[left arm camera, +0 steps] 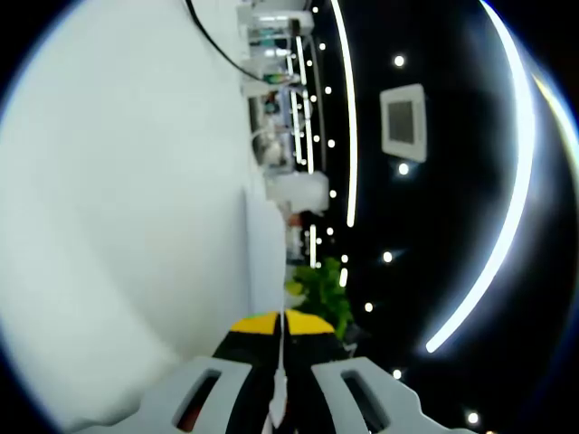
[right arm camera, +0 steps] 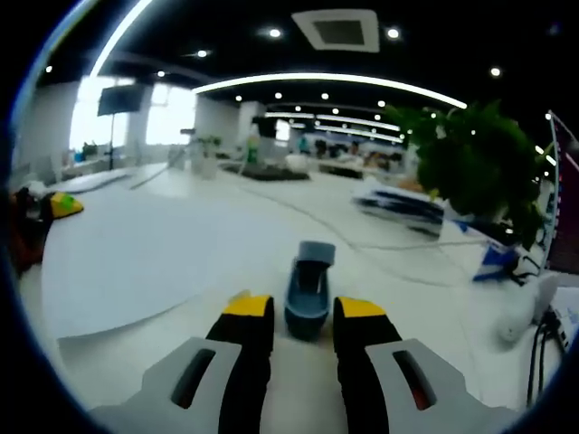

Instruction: Pick up the paper insert the paper into the punch align the paper edges press the punch to punch holes

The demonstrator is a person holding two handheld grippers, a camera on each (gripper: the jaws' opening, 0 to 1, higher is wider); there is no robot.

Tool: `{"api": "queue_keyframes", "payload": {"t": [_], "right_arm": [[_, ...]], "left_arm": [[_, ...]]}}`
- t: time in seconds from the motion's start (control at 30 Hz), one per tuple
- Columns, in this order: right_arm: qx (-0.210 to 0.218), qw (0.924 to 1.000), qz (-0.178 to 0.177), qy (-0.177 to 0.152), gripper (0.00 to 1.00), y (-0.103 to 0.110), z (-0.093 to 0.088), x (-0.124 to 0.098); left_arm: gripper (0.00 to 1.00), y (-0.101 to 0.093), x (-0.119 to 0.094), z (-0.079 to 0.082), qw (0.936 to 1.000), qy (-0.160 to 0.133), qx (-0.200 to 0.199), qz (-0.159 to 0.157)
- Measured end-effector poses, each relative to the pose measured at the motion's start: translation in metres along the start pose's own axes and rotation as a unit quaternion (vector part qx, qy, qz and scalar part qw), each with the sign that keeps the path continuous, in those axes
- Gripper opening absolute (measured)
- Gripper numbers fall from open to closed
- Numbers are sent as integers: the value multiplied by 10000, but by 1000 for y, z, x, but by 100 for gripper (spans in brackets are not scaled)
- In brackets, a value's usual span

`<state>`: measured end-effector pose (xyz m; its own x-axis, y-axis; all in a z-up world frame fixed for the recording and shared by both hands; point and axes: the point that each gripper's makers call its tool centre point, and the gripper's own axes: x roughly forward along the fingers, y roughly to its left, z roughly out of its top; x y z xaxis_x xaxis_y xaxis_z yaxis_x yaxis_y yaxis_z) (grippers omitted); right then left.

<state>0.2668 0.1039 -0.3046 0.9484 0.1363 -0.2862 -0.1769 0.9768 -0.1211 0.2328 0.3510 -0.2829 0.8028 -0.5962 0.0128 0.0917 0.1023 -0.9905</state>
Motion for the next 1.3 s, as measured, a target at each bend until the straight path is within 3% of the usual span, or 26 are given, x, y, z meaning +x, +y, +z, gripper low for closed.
{"api": "queue_keyframes", "payload": {"t": [0.33,0.63,0.97,1.3], "right_arm": [[211,9997,124,-50,23,6,-1,-2],[-30,9968,791,-118,22,24,-7,-32],[-62,9914,1299,-168,22,38,-9,-46],[-98,9812,1918,-192,22,57,-9,-55]], "left_arm": [[4,-1,-1,-1,10000,10,-13,3],[4,-1,-1,-1,10000,5,-24,14],[4,-1,-2,-2,10000,-21,-27,18],[4,-1,-2,0,9999,-70,-74,46]]}}
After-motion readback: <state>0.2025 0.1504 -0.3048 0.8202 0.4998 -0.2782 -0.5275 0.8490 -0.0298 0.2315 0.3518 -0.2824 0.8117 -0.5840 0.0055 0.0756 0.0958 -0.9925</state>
